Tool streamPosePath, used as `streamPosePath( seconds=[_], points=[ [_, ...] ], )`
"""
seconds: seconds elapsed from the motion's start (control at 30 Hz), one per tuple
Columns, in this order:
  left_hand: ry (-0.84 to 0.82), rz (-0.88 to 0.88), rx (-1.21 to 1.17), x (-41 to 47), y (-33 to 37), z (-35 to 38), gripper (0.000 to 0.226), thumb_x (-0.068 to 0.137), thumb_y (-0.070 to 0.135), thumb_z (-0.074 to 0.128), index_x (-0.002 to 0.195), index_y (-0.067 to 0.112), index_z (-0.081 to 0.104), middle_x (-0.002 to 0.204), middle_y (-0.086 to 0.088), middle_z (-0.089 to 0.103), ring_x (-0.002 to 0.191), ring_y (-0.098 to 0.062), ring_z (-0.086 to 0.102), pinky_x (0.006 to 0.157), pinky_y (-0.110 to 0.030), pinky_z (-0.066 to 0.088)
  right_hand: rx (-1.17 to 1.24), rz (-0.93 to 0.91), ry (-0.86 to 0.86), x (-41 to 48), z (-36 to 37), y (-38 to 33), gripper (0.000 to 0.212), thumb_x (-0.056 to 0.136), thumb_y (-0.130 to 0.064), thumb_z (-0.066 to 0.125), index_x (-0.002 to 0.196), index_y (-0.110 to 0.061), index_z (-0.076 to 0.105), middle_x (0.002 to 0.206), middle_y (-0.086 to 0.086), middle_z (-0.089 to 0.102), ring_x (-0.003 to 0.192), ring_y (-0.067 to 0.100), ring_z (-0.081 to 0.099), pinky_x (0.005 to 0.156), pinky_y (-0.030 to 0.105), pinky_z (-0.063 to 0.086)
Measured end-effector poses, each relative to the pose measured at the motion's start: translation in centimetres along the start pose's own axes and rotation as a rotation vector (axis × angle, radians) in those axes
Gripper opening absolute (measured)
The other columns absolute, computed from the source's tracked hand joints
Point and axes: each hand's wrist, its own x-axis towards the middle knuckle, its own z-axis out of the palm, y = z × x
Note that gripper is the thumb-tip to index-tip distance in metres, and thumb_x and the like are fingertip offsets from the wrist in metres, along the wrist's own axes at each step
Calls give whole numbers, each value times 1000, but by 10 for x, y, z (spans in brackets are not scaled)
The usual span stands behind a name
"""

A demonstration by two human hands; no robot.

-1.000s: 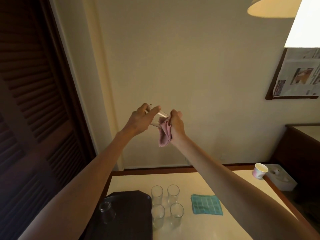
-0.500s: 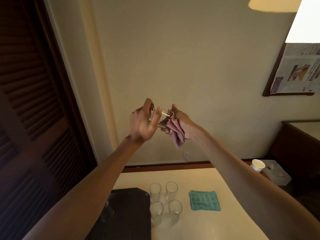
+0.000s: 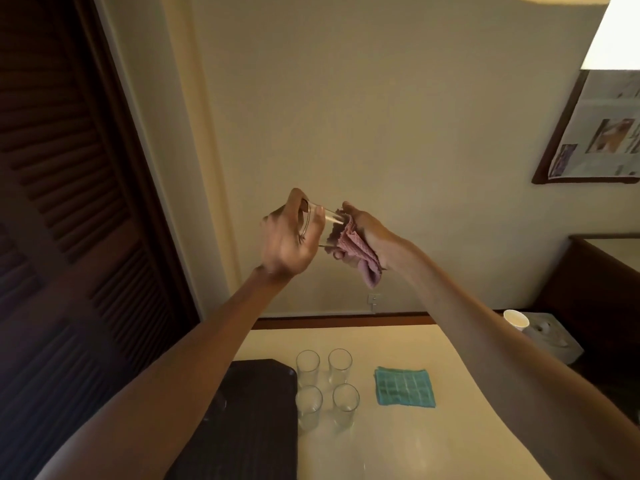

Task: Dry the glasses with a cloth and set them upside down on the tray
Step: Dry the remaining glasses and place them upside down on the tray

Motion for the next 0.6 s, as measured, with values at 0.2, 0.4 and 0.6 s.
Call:
streamPosePath(
  seconds=[0.2,0.4,0.6],
  points=[
    [-221,-820,-221,6,19,17,61,88,62,29,85,10,60,75,-2,61,79,-31,60,72,-39,43,-372,-368,472,6,-3,21,86,94,-75,17,71,-6,63,74,12,69,70,27,65,77,39,52],
    [-51,-453,-53,0,37,17,47,98,50,36,82,8,50,65,-3,53,60,-19,51,56,-29,37,-195,-232,217,-15,-19,11,73,101,-59,24,77,-4,65,72,16,69,60,22,67,71,34,58],
    [-22,-48,11,-17,35,21,45,104,46,33,93,7,52,60,8,46,49,-1,45,47,-11,25,-112,-89,100,-33,-33,16,69,105,-54,25,80,-1,62,60,11,67,49,19,63,52,25,54]
  ],
)
